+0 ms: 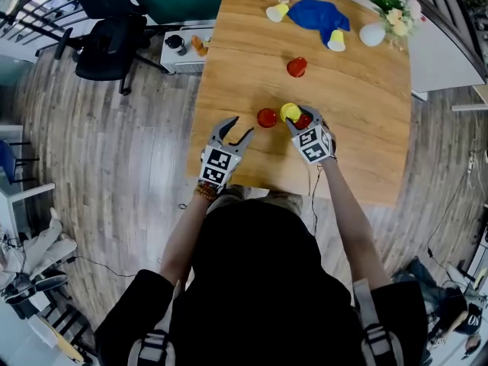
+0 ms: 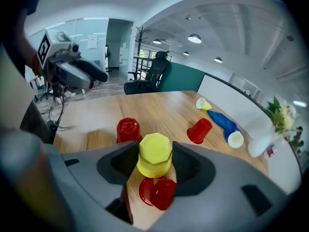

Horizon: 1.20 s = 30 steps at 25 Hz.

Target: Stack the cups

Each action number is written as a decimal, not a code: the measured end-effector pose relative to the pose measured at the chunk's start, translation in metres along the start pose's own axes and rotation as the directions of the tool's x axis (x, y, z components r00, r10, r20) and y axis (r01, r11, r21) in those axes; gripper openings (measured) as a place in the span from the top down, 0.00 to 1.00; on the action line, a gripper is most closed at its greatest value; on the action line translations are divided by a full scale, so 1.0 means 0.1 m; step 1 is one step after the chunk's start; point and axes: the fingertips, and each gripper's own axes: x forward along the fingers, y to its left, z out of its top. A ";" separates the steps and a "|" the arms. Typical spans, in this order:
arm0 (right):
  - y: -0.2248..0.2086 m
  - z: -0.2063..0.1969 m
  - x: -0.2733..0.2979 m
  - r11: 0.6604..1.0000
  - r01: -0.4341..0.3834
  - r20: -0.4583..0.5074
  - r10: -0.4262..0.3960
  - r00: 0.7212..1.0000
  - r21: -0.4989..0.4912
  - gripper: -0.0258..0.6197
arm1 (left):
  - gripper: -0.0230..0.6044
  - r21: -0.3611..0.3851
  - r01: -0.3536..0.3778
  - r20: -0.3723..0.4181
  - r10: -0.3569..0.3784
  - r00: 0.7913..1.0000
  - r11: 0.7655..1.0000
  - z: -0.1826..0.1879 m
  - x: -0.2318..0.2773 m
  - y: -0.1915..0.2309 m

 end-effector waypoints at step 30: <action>-0.07 -0.30 -0.32 0.992 0.055 -0.023 -0.052 0.998 0.113 0.50 | 0.59 0.002 0.017 -0.015 -0.017 1.000 1.000 -0.06 0.00 -0.03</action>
